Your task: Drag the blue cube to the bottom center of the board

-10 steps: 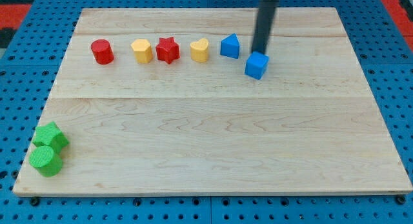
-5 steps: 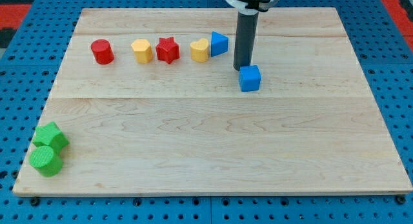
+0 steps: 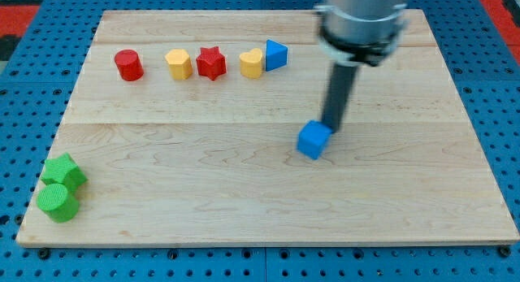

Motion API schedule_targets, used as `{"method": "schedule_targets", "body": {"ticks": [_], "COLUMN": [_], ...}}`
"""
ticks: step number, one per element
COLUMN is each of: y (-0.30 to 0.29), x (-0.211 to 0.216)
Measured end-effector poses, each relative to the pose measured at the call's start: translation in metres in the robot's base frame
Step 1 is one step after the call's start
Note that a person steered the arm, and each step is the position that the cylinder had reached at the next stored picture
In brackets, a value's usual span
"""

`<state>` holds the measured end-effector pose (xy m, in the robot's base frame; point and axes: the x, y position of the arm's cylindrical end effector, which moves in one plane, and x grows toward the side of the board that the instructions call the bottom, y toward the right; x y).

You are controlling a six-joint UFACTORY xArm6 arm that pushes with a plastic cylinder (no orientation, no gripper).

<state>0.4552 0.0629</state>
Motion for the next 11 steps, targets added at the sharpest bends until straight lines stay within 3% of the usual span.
{"method": "schedule_targets", "body": {"ticks": [1, 2, 3, 4, 5, 8, 10, 11], "y": [-0.073, -0.067, -0.022, 0.024, -0.031, -0.090, -0.112, -0.108], "x": [0.006, 0.015, -0.018, 0.019, 0.045, -0.022, 0.080, 0.102]}}
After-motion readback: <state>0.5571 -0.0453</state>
